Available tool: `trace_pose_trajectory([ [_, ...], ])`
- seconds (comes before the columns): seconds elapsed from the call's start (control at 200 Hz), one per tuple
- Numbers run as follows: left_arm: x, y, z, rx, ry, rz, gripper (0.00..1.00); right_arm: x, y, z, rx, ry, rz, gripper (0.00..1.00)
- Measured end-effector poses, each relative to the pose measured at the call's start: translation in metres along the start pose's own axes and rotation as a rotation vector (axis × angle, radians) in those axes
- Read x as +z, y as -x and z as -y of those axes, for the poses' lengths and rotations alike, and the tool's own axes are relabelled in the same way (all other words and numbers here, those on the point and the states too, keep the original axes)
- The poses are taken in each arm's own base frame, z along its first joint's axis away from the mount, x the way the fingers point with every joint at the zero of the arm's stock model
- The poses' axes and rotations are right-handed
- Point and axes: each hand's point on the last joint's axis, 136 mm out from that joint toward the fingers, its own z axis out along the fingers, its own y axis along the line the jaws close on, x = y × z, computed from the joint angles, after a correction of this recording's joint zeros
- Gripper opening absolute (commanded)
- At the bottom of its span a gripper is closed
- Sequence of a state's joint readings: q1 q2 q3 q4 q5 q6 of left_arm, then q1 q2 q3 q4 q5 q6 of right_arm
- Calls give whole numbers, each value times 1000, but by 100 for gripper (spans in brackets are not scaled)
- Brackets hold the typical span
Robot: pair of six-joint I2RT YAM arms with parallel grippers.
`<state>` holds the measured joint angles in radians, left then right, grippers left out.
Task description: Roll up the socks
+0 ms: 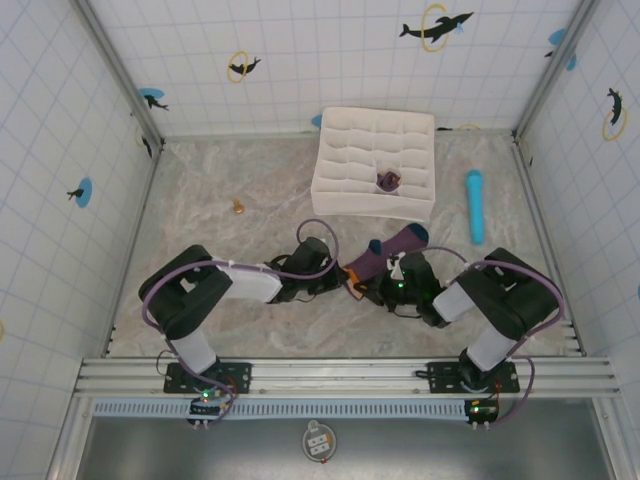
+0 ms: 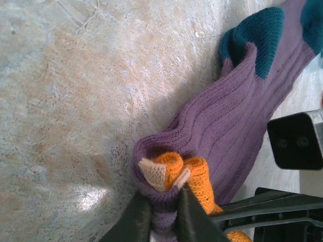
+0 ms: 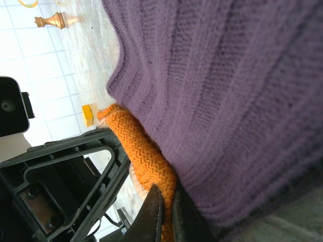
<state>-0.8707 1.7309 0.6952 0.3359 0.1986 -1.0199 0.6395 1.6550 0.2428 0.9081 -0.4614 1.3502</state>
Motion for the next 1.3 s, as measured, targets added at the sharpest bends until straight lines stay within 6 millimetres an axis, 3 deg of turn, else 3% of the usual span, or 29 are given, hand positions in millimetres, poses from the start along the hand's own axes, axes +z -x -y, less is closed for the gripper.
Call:
trace_pose_trajectory([
  [0.26,-1,4,2,-19,89,-36,0,-6,5,-8,-115,-49,32,37],
  [0.56,-9,9,-8,-52,185,-83,0,-22,16,-33,-443,-183,127,62],
  [0.901,-20,6,-12,-71,234,-163,0,-24,-18,-33,-985,-404,137,74],
  [1.191,-25,-2,-19,-92,251,-221,0,-15,-45,-14,-1451,-603,155,75],
  [1.301,-26,-5,-19,-96,253,-238,0,-6,-48,-18,-1551,-648,176,75],
])
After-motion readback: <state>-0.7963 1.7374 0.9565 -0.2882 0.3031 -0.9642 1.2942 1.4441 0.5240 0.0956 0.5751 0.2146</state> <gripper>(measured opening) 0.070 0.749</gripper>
